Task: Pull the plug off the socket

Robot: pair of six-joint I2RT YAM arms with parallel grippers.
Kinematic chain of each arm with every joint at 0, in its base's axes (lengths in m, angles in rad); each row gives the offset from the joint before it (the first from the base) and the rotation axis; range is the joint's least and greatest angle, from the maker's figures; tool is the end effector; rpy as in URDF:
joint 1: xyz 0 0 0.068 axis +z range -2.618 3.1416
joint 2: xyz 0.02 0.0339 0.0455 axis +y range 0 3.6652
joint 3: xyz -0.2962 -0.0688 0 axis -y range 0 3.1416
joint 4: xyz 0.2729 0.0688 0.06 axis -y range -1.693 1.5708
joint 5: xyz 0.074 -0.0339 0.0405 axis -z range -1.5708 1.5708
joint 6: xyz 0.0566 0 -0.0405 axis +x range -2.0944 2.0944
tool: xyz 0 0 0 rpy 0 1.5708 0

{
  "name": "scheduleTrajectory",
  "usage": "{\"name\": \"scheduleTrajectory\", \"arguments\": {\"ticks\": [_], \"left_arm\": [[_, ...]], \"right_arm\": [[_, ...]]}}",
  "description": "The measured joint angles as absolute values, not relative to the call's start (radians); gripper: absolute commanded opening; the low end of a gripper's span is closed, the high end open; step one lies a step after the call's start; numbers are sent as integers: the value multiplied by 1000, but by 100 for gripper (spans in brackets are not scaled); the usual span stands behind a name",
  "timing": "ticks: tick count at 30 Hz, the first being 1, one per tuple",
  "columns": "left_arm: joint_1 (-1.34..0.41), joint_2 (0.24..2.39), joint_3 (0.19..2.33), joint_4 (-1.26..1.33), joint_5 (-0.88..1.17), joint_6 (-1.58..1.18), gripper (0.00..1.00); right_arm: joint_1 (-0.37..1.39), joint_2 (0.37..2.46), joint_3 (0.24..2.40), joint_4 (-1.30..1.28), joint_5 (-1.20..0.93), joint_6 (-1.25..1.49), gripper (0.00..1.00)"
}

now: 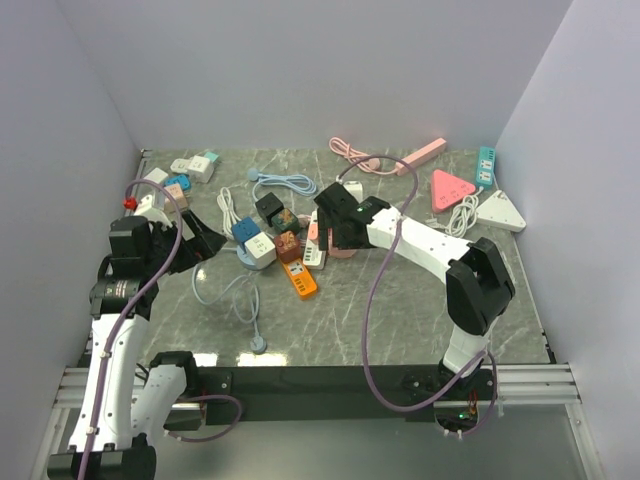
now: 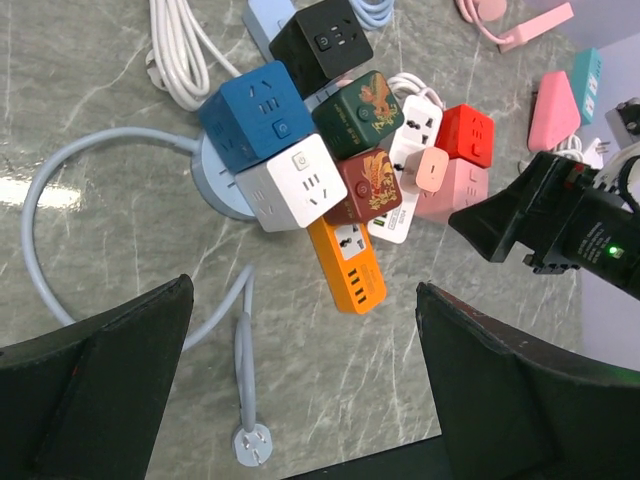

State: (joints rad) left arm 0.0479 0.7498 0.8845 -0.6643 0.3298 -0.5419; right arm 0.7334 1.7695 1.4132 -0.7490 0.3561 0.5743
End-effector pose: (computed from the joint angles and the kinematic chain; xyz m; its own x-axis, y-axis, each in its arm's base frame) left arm 0.1764 -0.0099 0.3470 -0.5529 -0.5150 -0.6550 -0.0599 0.8086 -0.5853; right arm 0.3194 0.2613 0.2514 -0.8350 -0.0670 -0.5461 -0.0685 0.9975 -0.0177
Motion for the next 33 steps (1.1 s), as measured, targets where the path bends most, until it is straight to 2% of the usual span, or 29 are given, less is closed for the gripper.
{"name": "scheduleTrajectory", "arguments": {"ticks": [5,7,8,10,17,18,19,21,22,25,29,33], "left_arm": [[48,745,870,-677,323,-538,99],[48,743,858,-681,323,-538,99],[48,743,856,-685,323,-538,99],[48,743,854,-693,322,-538,99],[48,743,854,-697,320,-536,99],[48,743,853,-696,320,-535,99],[48,743,851,-696,320,-535,99],[48,743,846,-696,324,-535,99],[48,743,844,-696,326,-534,99],[48,746,838,-696,340,-534,99],[48,756,838,-693,381,-532,99],[48,776,838,-681,454,-532,99]], "right_arm": [[714,1775,1418,-698,320,572,94],[704,1791,1435,-699,320,572,90],[698,1803,1443,-696,319,572,84],[683,1826,1454,-694,319,571,81],[657,1872,1461,-686,282,556,81],[656,1877,1461,-685,279,552,79],[656,1882,1461,-685,279,552,72],[654,1889,1461,-680,273,555,67],[649,1891,1461,-680,269,557,61],[617,1889,1454,-664,241,556,53],[557,1845,1389,-608,213,540,47],[480,1772,1295,-581,209,508,45]]}}
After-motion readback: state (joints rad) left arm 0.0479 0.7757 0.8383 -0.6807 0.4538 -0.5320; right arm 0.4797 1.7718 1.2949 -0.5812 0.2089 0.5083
